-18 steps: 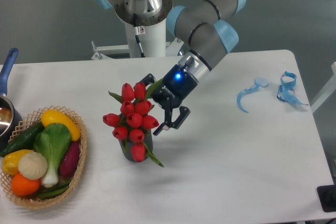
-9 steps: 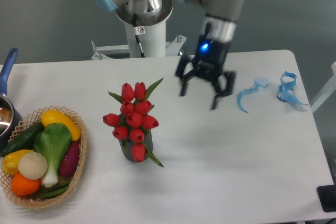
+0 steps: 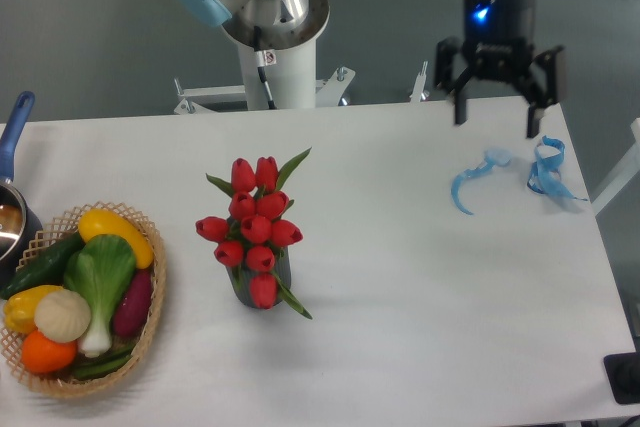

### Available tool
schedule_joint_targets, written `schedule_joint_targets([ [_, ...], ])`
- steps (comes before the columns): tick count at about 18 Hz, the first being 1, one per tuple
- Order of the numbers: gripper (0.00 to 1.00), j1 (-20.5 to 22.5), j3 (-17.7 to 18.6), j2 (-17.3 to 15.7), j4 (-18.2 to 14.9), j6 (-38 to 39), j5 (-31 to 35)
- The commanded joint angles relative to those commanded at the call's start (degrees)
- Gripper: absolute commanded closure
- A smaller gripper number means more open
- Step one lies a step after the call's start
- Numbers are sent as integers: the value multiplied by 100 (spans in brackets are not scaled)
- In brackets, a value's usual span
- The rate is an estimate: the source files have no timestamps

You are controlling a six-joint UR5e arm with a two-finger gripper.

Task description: Insert the flowers into the vase

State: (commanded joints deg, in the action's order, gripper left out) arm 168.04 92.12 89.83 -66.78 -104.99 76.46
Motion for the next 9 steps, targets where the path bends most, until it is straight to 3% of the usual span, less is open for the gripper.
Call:
schedule_joint_targets([
  [2, 0, 255, -62, -9, -273, -747, 0],
  [5, 0, 466, 26, -9, -292, -1680, -8],
  [9, 0, 537, 43, 26, -310, -1823, -26],
])
